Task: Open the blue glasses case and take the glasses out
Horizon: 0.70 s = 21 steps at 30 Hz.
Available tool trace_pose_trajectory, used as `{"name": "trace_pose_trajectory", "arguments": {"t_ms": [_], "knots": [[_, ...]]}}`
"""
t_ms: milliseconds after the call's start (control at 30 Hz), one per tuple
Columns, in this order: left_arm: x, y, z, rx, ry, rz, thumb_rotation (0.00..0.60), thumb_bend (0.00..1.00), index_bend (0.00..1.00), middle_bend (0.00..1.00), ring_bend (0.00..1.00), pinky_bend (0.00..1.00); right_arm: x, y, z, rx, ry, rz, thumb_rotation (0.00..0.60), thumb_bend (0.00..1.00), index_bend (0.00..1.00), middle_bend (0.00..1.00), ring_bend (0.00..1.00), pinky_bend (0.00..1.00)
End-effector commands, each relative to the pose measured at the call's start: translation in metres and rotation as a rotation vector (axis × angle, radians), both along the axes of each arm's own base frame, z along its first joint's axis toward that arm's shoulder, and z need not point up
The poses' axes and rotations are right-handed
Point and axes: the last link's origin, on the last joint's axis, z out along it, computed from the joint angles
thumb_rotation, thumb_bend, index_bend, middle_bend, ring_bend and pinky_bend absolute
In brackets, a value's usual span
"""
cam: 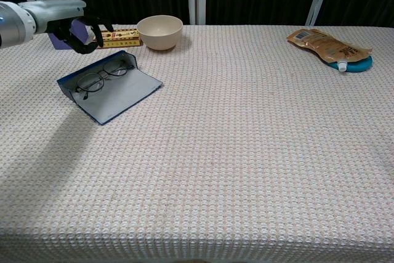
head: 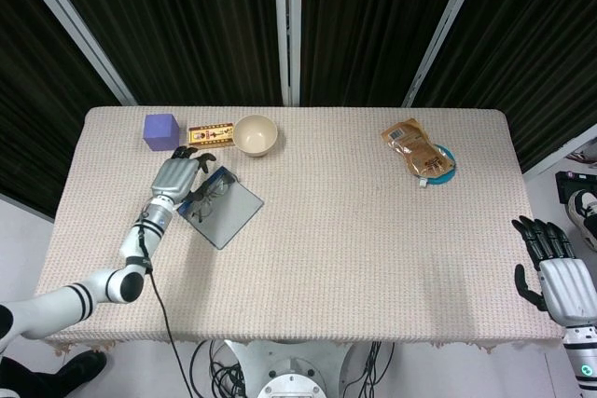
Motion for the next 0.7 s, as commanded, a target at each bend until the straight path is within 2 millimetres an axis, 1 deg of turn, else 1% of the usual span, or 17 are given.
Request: {"name": "trace_pose_trajectory", "arguments": {"t_ms": [33,233,333,433,567,700], "knots": [[0.006,0.011,-0.013,-0.04,-0.013,0.056,0.6,0.49,0.19,0.32,0.08,0.0,-0.001,0.0,0.0,0.001,0.001,-0.003,0.6,0.59,0.0,0.07,0.0,0.0],[0.014,0.02,-0.023,-0.052,-0.011,0.078,0.6,0.48,0.16,0.32,0.08,0.0,-0.002,-0.001,0.0,0.004,0.002,-0.01,0.6,0.59,0.0,0.08,0.0,0.0],[0.021,0.019,-0.028,-0.089,-0.053,0.092,0.6,0.48,0.16,0.32,0.08,0.0,-0.003,-0.001,0.0,0.002,0.002,-0.015,0.6,0.59,0.0,0.08,0.0,0.0],[0.03,0.013,-0.031,-0.129,-0.076,0.072,0.6,0.48,0.16,0.33,0.08,0.0,-0.004,-0.001,0.001,0.0,0.003,-0.021,0.6,0.59,0.0,0.08,0.0,0.0],[0.045,0.0,-0.036,-0.182,-0.094,0.009,0.6,0.49,0.16,0.33,0.08,0.0,-0.005,-0.002,0.0,0.001,0.001,-0.021,0.6,0.59,0.0,0.08,0.0,0.0],[0.059,-0.018,-0.04,-0.215,-0.073,-0.09,0.6,0.49,0.16,0.33,0.08,0.0,-0.005,-0.003,0.0,0.002,-0.002,-0.02,0.6,0.59,0.0,0.08,0.0,0.0]]}}
